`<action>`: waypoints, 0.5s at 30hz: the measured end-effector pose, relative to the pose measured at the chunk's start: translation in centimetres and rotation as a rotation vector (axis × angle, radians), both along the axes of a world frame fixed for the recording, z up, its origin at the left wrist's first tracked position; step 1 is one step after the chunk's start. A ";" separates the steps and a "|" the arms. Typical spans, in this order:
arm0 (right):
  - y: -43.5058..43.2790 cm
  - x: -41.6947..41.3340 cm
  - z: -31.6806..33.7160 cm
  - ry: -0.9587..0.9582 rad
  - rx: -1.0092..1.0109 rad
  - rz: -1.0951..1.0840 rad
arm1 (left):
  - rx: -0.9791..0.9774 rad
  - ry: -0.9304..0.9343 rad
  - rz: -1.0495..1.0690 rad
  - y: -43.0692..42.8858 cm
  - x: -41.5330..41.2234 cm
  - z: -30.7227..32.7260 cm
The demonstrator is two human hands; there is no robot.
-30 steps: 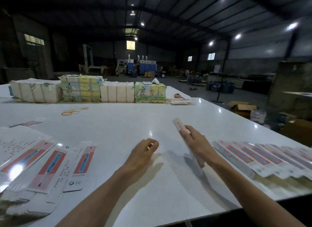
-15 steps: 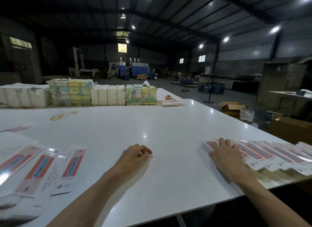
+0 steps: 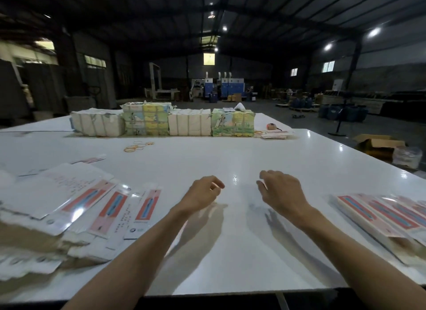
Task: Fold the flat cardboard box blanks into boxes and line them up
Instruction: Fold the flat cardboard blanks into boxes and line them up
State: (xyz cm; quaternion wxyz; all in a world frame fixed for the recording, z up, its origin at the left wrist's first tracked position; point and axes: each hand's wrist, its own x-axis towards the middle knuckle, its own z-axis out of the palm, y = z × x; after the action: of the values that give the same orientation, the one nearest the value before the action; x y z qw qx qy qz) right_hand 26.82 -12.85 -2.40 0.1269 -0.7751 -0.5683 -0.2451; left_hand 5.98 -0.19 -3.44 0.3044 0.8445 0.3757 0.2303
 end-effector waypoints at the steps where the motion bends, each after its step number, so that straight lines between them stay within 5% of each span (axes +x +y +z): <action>1: 1.1 -1.0 -0.2 0.047 -0.003 0.045 | 0.028 0.083 0.039 0.6 -0.9 0.8; 11: 3.8 -2.7 -4.9 0.344 0.018 0.172 | 0.207 0.790 0.707 3.1 -15.1 3.9; 15: 3.8 -2.7 -4.9 0.417 0.025 0.209 | 0.181 0.823 0.845 2.9 -17.9 2.9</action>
State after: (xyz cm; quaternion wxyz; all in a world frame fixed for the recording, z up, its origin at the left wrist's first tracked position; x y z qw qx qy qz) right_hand 24.14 -9.01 -7.33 0.2762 -0.7442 -0.6040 -0.0721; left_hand -11.91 2.74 -0.53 -0.0574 0.6644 0.7450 0.0166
